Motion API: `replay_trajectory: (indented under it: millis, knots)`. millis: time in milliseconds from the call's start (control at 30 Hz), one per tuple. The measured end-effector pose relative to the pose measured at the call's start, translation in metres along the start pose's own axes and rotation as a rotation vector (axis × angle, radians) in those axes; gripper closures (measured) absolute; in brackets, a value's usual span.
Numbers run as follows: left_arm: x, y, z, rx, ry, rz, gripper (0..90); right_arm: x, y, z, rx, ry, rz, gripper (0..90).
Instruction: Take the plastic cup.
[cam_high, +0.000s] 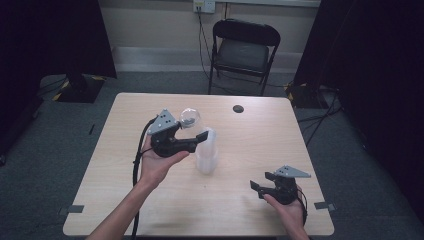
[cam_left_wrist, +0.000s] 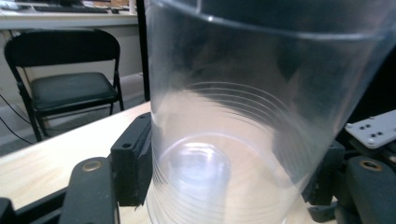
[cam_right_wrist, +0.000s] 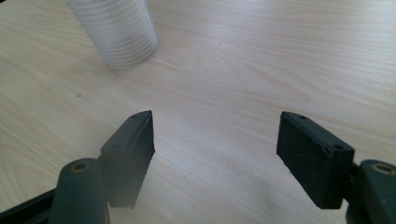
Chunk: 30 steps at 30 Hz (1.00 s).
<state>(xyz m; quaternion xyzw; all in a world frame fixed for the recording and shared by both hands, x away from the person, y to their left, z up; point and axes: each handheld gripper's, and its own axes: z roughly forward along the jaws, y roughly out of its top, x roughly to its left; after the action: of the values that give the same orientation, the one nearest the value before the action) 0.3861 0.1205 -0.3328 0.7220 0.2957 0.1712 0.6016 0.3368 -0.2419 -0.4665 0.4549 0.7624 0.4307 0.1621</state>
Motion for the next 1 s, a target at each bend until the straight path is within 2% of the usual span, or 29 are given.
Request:
replay_trajectory:
  millis: [167, 300, 400, 467, 567, 733, 900, 967, 1000]
  knots:
    - [-0.003, -0.005, -0.006, 0.022, -0.008, 0.0, 33.1, 0.0, 0.0, -0.001, -0.001, -0.004, -0.004, 27.4]
    - [-0.005, -0.01, -0.012, 0.019, -0.017, -0.02, 33.1, -0.001, 0.0, -0.001, -0.006, -0.002, -0.003, 27.4]
    - [-0.006, -0.015, -0.015, 0.035, -0.031, -0.032, 33.2, 0.001, 0.001, -0.001, -0.006, 0.0, -0.003, 27.4]
    - [-0.008, -0.019, -0.016, 0.057, -0.031, -0.036, 33.1, 0.002, 0.001, -0.001, -0.009, 0.001, -0.016, 27.3]
    - [-0.009, -0.025, -0.019, 0.066, -0.04, -0.049, 33.1, 0.006, 0.002, -0.002, -0.018, 0.002, -0.036, 25.4]
    - [-0.01, -0.038, -0.023, 0.089, -0.037, -0.086, 33.2, 0.013, 0.004, 0.0, -0.029, 0.025, -0.066, 26.3]
    - [-0.013, -0.048, -0.023, 0.11, -0.045, -0.092, 33.2, 0.017, 0.006, -0.001, -0.041, 0.045, -0.078, 29.3]
    - [-0.014, -0.054, -0.021, 0.123, -0.047, -0.107, 33.2, 0.019, 0.007, -0.002, -0.048, 0.052, -0.085, 30.7]
    - [-0.015, -0.059, -0.019, 0.142, -0.063, -0.126, 33.1, 0.022, 0.008, -0.002, -0.052, 0.066, -0.093, 32.3]
